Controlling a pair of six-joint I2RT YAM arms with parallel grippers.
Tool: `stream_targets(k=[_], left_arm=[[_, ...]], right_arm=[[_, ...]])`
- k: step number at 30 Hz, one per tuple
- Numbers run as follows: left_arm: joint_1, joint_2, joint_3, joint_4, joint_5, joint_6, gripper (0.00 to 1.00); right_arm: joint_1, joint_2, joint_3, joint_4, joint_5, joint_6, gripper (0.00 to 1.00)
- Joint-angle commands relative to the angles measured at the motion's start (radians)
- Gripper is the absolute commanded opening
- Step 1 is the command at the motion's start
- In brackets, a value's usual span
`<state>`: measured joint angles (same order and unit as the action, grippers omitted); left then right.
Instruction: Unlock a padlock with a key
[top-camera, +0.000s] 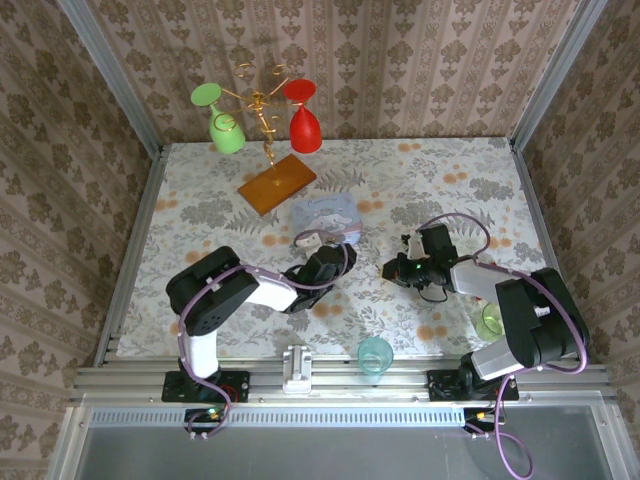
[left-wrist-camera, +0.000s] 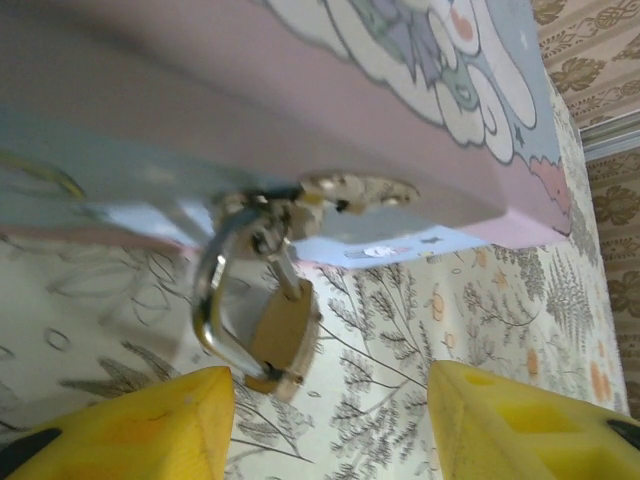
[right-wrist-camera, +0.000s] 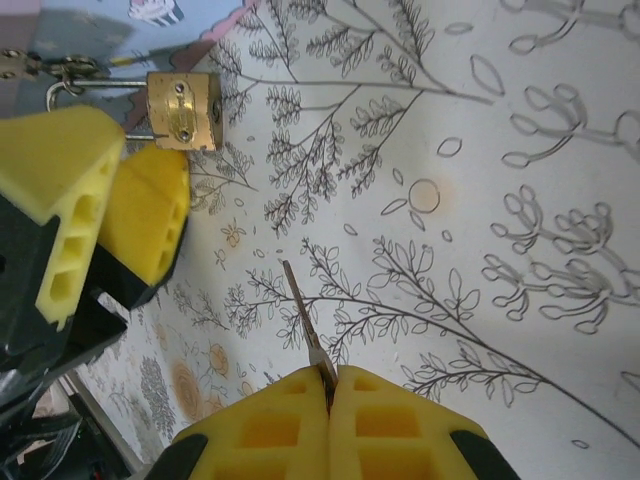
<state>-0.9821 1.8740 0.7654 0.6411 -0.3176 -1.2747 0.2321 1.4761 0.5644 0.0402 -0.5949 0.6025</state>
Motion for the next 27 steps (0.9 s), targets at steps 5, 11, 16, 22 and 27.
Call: stream_targets(k=[5, 11, 16, 22, 27], left_arm=[[-0.039, 0.058, 0.055, -0.253, -0.066, -0.154, 0.51], [-0.056, 0.096, 0.043, -0.18, -0.144, -0.128, 0.47], [-0.058, 0.131, 0.09, -0.245, -0.187, -0.12, 0.35], [-0.059, 0.132, 0.132, -0.373, -0.243, -0.118, 0.39], [-0.062, 0.163, 0.156, -0.374, -0.266, -0.117, 0.34]], right_arm=[[-0.031, -0.023, -0.005, -0.02, -0.058, -0.049, 0.0], [-0.046, -0.048, -0.022, -0.01, -0.075, -0.04, 0.0], [-0.054, -0.041, -0.027, 0.007, -0.084, -0.031, 0.0], [-0.053, -0.021, -0.032, 0.026, -0.091, -0.023, 0.0], [-0.054, -0.012, -0.03, 0.026, -0.088, -0.02, 0.0]])
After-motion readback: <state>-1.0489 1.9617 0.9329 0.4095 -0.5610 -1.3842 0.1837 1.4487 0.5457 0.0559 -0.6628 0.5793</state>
